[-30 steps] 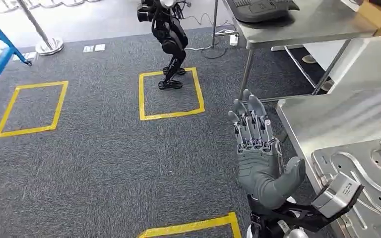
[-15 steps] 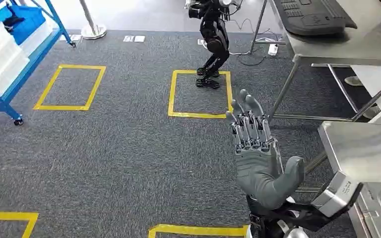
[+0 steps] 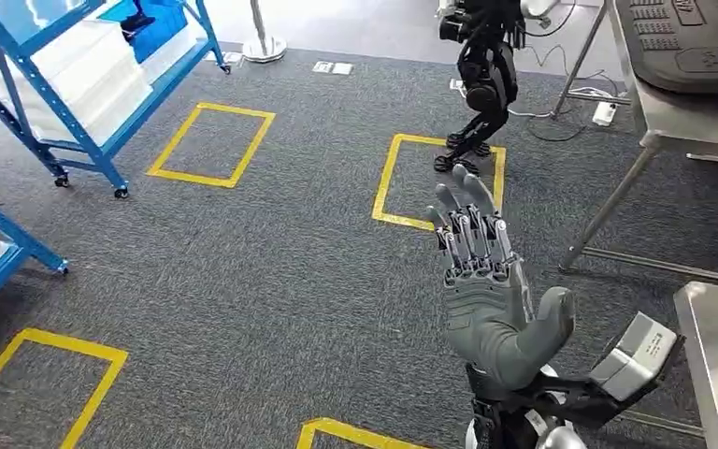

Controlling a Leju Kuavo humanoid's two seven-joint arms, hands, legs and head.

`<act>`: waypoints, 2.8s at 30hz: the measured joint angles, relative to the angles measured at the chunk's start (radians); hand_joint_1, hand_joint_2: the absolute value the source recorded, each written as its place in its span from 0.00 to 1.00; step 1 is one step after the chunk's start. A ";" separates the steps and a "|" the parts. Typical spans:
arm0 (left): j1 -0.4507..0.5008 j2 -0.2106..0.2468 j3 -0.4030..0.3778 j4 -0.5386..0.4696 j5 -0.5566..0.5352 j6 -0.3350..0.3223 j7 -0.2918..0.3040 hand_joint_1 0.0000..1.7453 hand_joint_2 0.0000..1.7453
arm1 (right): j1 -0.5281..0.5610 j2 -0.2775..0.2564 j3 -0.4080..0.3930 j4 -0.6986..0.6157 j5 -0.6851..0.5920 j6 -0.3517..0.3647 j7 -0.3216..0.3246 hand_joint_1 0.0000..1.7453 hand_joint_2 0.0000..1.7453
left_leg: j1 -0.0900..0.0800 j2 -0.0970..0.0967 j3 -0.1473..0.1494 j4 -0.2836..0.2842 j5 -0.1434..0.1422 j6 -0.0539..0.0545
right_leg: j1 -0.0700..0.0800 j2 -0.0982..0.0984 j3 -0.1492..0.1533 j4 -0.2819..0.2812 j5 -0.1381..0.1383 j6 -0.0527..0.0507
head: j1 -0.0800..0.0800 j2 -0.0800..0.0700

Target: Take the parts from the cabinet and place them on the table.

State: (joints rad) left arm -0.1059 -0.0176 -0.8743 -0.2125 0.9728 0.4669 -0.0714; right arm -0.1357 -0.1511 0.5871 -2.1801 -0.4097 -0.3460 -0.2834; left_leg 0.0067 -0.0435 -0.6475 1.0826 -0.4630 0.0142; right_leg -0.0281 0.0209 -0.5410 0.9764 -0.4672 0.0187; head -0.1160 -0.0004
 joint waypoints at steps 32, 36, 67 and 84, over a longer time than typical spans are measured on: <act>-0.002 -0.005 0.000 0.000 -0.017 0.036 0.004 0.00 0.00 | 0.085 -0.032 -0.149 -0.115 -0.051 -0.147 -0.058 0.00 0.00 | 0.007 0.022 -0.041 0.127 -0.075 -0.004 | 0.002 -0.029 -0.014 0.016 -0.002 -0.001 | -0.006 0.000; -0.004 -0.005 0.000 0.000 -0.014 0.036 0.000 0.00 0.00 | 0.092 -0.033 -0.175 -0.134 -0.053 -0.151 -0.063 0.00 0.00 | -0.003 0.030 -0.034 0.127 -0.044 0.015 | 0.016 -0.084 -0.006 0.016 -0.010 -0.008 | -0.006 0.000; -0.002 -0.003 -0.002 0.000 -0.002 0.030 0.011 0.00 0.00 | 0.112 -0.035 -0.209 -0.176 -0.086 -0.125 -0.097 0.00 0.00 | -0.009 0.031 -0.022 0.086 -0.010 0.017 | 0.017 -0.100 0.001 0.023 -0.021 -0.009 | -0.006 0.000; -0.008 -0.003 -0.021 0.000 -0.018 -0.052 0.116 0.00 0.00 | 0.077 -0.036 -0.210 -0.172 -0.125 -0.094 -0.087 0.00 0.00 | -0.005 -0.079 0.110 -0.143 0.056 0.041 | -0.015 0.024 -0.005 0.023 0.012 0.059 | 0.001 0.000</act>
State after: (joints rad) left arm -0.1136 -0.0210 -0.8949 -0.2121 0.9552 0.4147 0.0446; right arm -0.0588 -0.1873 0.3773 -2.3518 -0.5348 -0.4399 -0.3700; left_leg 0.0014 -0.1225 -0.5375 0.9396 -0.4067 0.0547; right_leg -0.0433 0.0450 -0.5458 0.9990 -0.4548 0.0776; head -0.1152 -0.0004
